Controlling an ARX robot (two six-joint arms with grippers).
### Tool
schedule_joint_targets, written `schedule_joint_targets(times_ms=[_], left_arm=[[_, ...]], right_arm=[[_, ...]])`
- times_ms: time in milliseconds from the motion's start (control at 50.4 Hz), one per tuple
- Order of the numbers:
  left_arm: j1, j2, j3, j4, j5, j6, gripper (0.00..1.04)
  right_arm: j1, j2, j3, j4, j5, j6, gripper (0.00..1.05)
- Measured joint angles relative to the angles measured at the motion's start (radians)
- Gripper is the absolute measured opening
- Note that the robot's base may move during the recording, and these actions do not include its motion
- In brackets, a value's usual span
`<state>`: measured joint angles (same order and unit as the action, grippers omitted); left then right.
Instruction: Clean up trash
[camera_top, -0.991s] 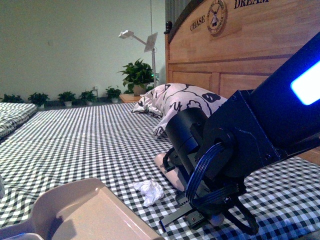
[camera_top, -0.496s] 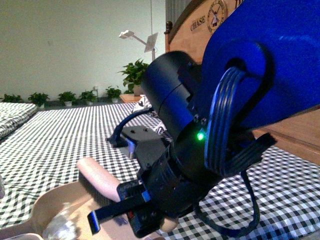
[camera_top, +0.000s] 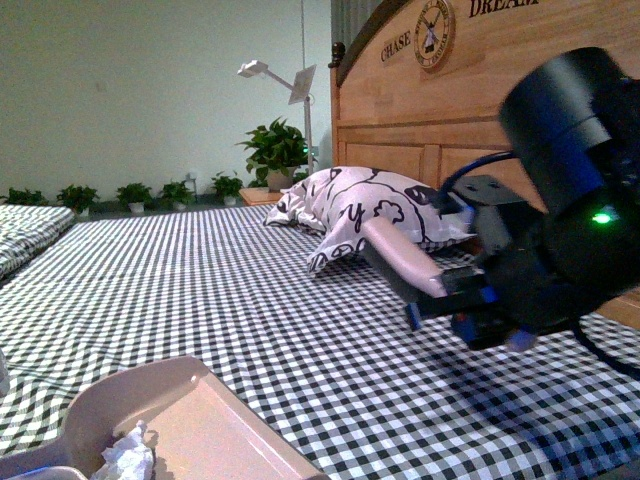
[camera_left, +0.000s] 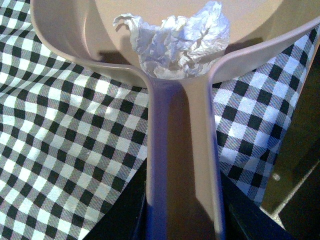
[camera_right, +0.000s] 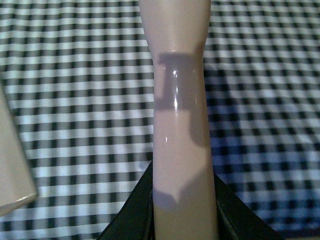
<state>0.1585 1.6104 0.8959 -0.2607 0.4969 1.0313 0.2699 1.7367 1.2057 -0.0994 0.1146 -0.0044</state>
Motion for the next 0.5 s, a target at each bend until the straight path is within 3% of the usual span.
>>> schedule_joint_targets(times_ms=[218,496], left_arm=[[0.000,0.000,0.001,0.063,0.047,-0.093,0.27],[0.003,-0.088,0.042,0.076,0.069,-0.268,0.27]], right_arm=[[-0.147,-0.057,-0.057,0.014,0.019,-0.010,0.20],[-0.238,-0.172,-0.064,0.022,-0.001,-0.009,0.20]])
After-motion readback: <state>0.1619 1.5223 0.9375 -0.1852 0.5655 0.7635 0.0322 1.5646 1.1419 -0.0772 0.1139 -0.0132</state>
